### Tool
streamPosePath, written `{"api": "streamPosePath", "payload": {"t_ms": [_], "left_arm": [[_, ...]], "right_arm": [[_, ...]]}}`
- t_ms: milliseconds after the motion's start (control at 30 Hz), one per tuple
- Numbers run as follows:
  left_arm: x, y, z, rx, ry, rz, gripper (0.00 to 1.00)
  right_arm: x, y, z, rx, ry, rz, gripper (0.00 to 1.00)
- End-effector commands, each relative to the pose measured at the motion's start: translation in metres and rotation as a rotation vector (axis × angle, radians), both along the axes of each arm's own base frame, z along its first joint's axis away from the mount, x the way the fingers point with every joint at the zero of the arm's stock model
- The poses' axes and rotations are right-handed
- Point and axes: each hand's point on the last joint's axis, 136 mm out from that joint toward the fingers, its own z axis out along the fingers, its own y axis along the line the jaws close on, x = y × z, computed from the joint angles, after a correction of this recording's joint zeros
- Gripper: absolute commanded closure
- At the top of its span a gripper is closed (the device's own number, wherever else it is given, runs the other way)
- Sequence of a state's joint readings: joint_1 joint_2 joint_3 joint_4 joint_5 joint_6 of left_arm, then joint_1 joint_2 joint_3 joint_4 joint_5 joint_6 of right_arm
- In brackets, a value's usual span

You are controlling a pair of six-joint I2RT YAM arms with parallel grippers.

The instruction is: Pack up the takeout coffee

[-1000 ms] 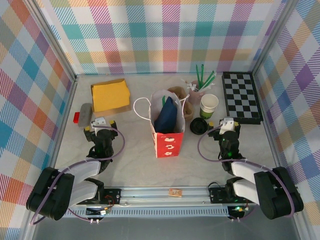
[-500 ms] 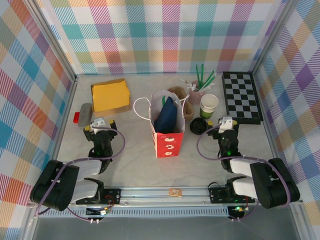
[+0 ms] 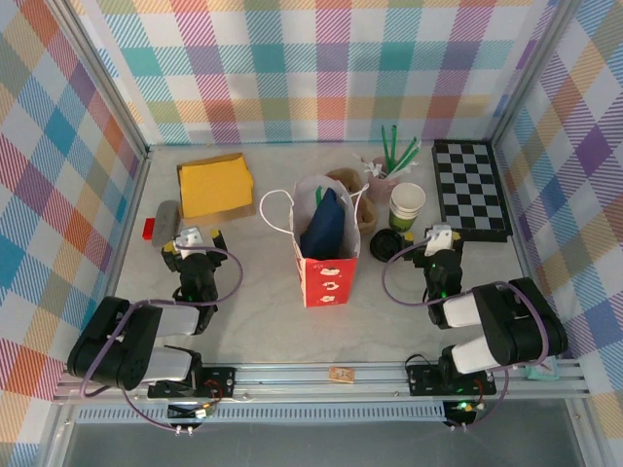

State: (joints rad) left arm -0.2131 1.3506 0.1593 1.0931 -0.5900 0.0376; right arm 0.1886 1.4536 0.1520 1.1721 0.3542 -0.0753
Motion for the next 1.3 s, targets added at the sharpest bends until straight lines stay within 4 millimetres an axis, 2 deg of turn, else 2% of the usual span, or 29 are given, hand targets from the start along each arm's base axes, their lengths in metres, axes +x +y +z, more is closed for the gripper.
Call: {"api": "streamPosePath", "payload": {"t_ms": [0, 300, 400, 533, 667, 900, 1100, 1267], "left_arm": [[0.003, 0.001, 0.003, -0.038, -0.057, -0.008, 0.0], [0.007, -0.005, -0.006, -0.039, -0.063, -0.041, 0.0], [0.011, -0.013, -0.008, -0.027, -0.049, -0.092, 0.0], [0.014, -0.02, -0.01, -0.015, -0.037, -0.136, 0.0], [0.015, -0.025, -0.012, -0.008, -0.031, -0.16, 0.0], [0.029, -0.049, -0.026, 0.052, 0.031, -0.265, 0.0], [0.03, -0.05, -0.026, 0.056, 0.031, -0.27, 0.0], [0.035, -0.048, -0.027, 0.045, 0.056, -0.268, 0.0]], "right_arm": [[0.008, 0.002, 0.019, 0.022, -0.092, 0.011, 0.01], [0.002, 0.008, 0.017, 0.017, -0.115, 0.05, 0.01], [0.002, 0.011, 0.015, 0.019, -0.107, 0.073, 0.01], [0.009, 0.018, 0.006, -0.022, -0.082, 0.112, 0.01], [0.009, 0.018, 0.006, -0.018, -0.081, 0.111, 0.01], [0.01, 0.018, 0.006, -0.022, -0.081, 0.112, 0.01], [0.016, 0.017, 0.005, -0.016, -0.055, 0.099, 0.01], [0.03, 0.005, -0.002, 0.04, 0.03, 0.048, 0.01]]}}
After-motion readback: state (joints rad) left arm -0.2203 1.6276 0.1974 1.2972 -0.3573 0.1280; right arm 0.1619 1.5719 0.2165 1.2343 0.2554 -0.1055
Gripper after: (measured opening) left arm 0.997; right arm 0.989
